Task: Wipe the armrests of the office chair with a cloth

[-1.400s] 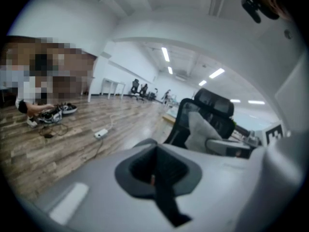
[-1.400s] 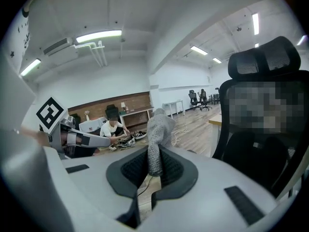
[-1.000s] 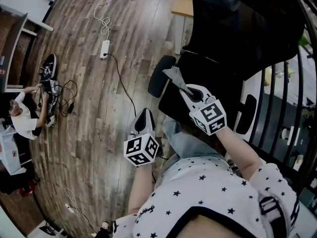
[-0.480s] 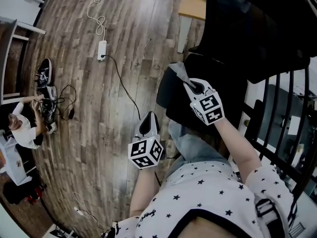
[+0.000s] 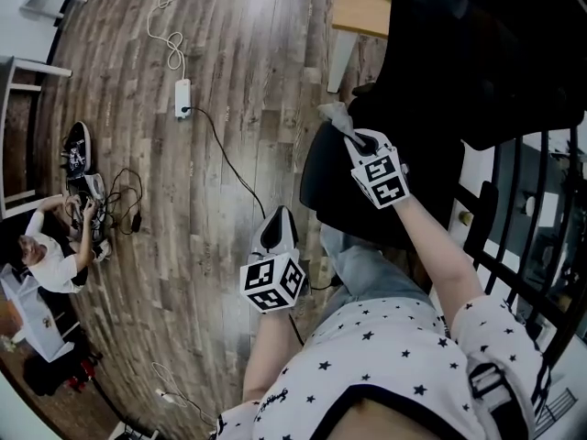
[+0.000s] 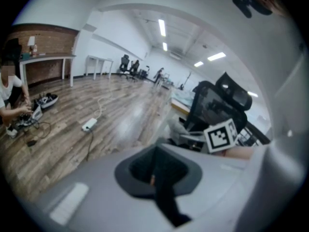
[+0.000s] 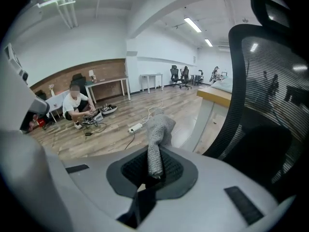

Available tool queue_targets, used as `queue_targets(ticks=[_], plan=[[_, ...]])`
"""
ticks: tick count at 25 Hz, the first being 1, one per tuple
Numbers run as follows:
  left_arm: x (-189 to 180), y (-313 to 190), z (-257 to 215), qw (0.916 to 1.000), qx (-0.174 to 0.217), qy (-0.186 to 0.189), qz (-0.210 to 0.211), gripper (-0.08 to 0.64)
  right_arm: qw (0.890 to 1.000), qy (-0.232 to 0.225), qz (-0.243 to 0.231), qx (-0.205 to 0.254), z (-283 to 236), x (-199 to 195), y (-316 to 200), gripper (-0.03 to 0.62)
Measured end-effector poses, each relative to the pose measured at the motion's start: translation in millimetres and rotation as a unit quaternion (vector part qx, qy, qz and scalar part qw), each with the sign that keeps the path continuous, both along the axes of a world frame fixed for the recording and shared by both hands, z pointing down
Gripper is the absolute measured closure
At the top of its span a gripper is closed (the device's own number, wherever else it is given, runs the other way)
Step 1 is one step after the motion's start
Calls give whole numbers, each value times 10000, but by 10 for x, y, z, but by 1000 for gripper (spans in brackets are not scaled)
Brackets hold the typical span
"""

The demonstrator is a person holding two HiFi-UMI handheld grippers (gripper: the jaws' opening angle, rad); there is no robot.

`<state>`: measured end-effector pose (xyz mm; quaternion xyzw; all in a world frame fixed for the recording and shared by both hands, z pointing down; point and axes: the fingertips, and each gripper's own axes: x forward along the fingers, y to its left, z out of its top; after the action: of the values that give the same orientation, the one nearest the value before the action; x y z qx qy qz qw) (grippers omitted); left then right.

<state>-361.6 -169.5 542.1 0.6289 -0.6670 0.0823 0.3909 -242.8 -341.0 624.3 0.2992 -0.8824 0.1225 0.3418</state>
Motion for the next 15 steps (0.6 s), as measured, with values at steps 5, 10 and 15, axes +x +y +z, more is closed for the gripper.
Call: queue_targets(ticks=[5, 10, 15], plan=[[-31, -132, 38, 9999, -31, 23, 152, 554, 9991, 407, -76, -25, 211, -37, -146, 560], [-55, -198, 72, 9998, -110, 69, 154, 554, 9969, 788, -22, -80, 408, -7, -241, 560], [-10, -221, 149, 9994, -222, 69, 255, 554, 9954, 922, -29, -241, 615, -30, -179, 560]])
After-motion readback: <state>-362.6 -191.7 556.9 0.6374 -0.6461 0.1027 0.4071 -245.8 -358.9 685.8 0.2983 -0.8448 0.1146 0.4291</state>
